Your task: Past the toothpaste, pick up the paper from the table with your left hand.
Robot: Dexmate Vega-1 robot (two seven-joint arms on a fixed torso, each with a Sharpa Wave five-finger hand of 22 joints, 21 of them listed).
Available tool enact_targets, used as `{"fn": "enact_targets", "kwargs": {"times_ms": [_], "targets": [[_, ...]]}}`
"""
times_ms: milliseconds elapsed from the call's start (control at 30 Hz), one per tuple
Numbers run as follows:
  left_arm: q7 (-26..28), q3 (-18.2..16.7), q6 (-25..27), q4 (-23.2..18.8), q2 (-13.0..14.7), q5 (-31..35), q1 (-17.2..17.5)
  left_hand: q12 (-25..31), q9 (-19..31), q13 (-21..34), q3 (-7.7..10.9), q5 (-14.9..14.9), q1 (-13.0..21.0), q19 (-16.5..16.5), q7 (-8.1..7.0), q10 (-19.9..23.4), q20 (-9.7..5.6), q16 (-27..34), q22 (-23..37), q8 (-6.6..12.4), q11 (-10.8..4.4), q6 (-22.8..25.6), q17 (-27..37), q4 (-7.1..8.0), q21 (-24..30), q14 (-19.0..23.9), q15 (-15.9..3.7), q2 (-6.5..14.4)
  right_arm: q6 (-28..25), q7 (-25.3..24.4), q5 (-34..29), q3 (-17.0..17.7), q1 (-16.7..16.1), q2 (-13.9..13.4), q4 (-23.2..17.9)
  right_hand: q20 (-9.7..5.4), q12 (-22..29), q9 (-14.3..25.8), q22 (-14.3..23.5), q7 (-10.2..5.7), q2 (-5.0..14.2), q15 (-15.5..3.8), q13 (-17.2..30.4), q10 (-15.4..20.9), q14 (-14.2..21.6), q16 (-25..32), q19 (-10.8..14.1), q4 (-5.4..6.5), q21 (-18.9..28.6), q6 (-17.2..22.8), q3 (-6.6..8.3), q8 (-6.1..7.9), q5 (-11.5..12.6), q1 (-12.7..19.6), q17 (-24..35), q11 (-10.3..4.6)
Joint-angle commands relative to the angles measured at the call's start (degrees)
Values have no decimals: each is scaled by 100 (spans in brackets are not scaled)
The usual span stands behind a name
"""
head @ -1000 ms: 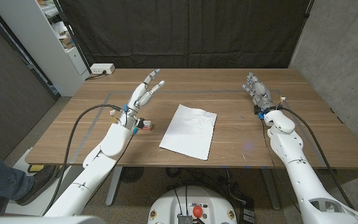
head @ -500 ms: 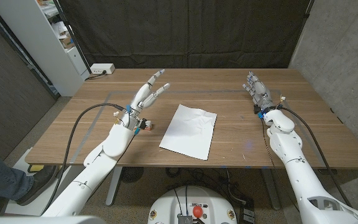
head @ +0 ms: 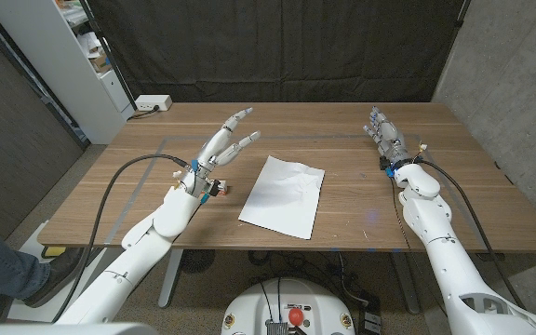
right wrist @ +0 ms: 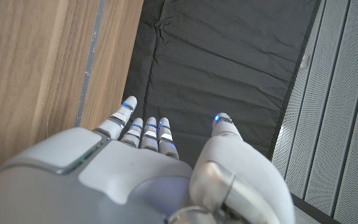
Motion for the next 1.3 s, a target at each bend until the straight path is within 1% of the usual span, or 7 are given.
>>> {"fn": "enact_targets", "kwargs": {"times_ms": [33, 200, 367, 400, 867, 1167, 1300], "targets": [[-102, 8, 485, -486, 340, 612, 158, 30, 33, 0, 21, 29, 94, 8, 13, 19, 11, 22, 18, 30, 8, 24, 14, -42, -24, 43, 27, -5, 18, -16, 7, -12, -18, 38, -1, 2, -25, 25, 15, -20, -18, 19, 8, 21, 49, 24, 65, -37, -35, 23, -1, 6, 38, 64, -3, 21], [-88, 37, 643, -672, 491, 847, 205, 21, 34, 0, 31, 34, 125, 0, 15, 10, 22, 8, 18, 22, 3, 21, 14, -69, -42, 27, 27, -4, 23, -37, 12, -6, -67, 46, -45, 4, -25, 25, 15, -16, -15, 20, 9, 25, 50, 24, 69, -44, -44, 21, -1, 6, 38, 70, -5, 22], [62, 45, 727, -814, 596, 1085, 268, 11, 34, 1, 40, 38, 156, 2, 14, -2, 24, 3, 18, 19, 12, 25, 14, -94, -55, 28, 28, 0, 36, -56, 20, 1, -108, 49, -75, 4, -25, 26, 16, -19, -16, 21, 9, 28, 46, 22, 73, -49, -56, 23, -4, 7, 38, 69, -6, 21], [74, 49, 740, -832, 615, 1099, 278, 8, 35, 1, 43, 39, 164, 4, 9, -5, 30, 1, 18, 17, -7, 24, 14, -100, -57, 27, 28, 1, 42, -59, 24, 3, -111, 51, -74, 2, -25, 26, 16, -19, -16, 21, 9, 28, 47, 23, 73, -49, -58, 23, -5, 7, 38, 69, -6, 25], [92, 125, 910, -1046, 848, 1234, 390, 2, 36, 3, 62, 46, 229, 21, 13, 8, 36, -7, 19, 7, -1, 32, 14, -154, -82, 40, 31, 8, 97, -61, 47, -8, -142, 62, -91, 8, -30, 26, 17, -14, -9, 25, 9, 26, 55, 27, 85, -59, -89, 22, -12, 6, 37, 67, -6, 23], [13, 238, 1115, -1177, 993, 1433, 382, -9, 37, 4, 72, 50, 270, 32, -1, 0, 43, -22, 20, -4, -24, 25, 14, -190, -100, 20, -2, 8, 109, -85, 55, -15, -146, 66, -118, 9, -32, 26, 17, -20, -12, 26, 10, 27, 55, 27, 93, -68, -113, 27, -21, 8, 37, 64, -7, 23], [-12, 251, 1262, -1289, 1058, 1544, 415, -18, 37, 4, 76, 51, 290, 27, 0, -12, 45, -26, 21, -9, 0, 20, 14, -207, -113, 19, -1, 7, 97, -90, 60, -22, -150, 72, -121, 16, -33, 26, 18, -24, -7, 27, 10, 28, 56, 28, 94, -67, -123, 30, -23, 9, 36, 60, -6, 20]]}}
